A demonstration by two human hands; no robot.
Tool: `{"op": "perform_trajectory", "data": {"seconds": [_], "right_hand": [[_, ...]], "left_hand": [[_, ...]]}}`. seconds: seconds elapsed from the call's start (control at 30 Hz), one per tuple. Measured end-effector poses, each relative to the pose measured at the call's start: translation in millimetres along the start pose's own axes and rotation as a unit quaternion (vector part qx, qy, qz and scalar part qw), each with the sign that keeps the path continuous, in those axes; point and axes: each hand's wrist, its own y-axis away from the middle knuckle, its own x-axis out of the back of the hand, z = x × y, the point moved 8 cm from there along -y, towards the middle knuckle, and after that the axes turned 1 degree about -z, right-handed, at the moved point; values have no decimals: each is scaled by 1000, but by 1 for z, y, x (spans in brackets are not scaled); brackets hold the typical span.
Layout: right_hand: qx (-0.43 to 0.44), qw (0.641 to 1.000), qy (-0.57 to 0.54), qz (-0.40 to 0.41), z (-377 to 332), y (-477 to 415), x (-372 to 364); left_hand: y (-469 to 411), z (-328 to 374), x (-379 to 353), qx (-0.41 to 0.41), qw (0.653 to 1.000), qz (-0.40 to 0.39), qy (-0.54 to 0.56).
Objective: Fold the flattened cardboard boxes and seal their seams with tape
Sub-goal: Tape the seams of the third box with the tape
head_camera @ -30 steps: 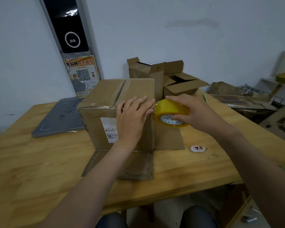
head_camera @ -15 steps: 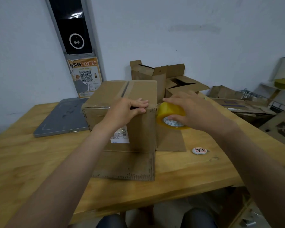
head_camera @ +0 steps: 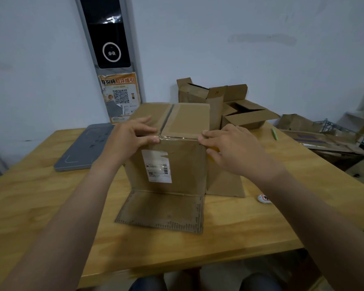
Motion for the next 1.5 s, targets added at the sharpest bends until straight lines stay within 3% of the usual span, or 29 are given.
{"op": "perform_trajectory", "data": {"seconds": [0.1, 0.3, 0.53, 0.83, 1.0, 1.1, 1.2, 1.27, 1.33, 1.4, 1.5], "right_hand": [[-17, 1000, -2, 1, 4, 0, -2], [-24, 1000, -4, 18, 5, 0, -14], [-36, 999, -17, 29, 8, 2, -16], [-35, 999, -24, 28, 7, 2, -19], [-41, 998, -34, 27, 10, 2, -20], [-39, 998, -31, 29, 9, 1, -21], [-38, 999, -19, 34, 8, 1, -21], [-39, 999, -16, 29, 6, 0, -21], [-37, 999, -21, 26, 4, -1, -20], [-30, 999, -26, 24, 0, -1, -18], [-19, 999, -31, 18, -4, -1, -15]], "left_hand": [[4, -28, 13, 50, 998, 35, -24], [20, -70, 28, 88, 981, 91, 150], [36, -80, 23, 98, 954, 129, 252], [55, -85, 19, 146, 949, 214, 177], [65, -86, 20, 205, 921, 287, 165], [71, -73, 24, 206, 921, 319, 89], [69, -54, 20, 181, 939, 290, -42], [61, -44, 6, 184, 952, 221, -108], [55, -42, -11, 236, 952, 117, -154], [53, -29, -17, 258, 950, 67, -165], [42, 18, -32, 117, 966, 46, -228]]}}
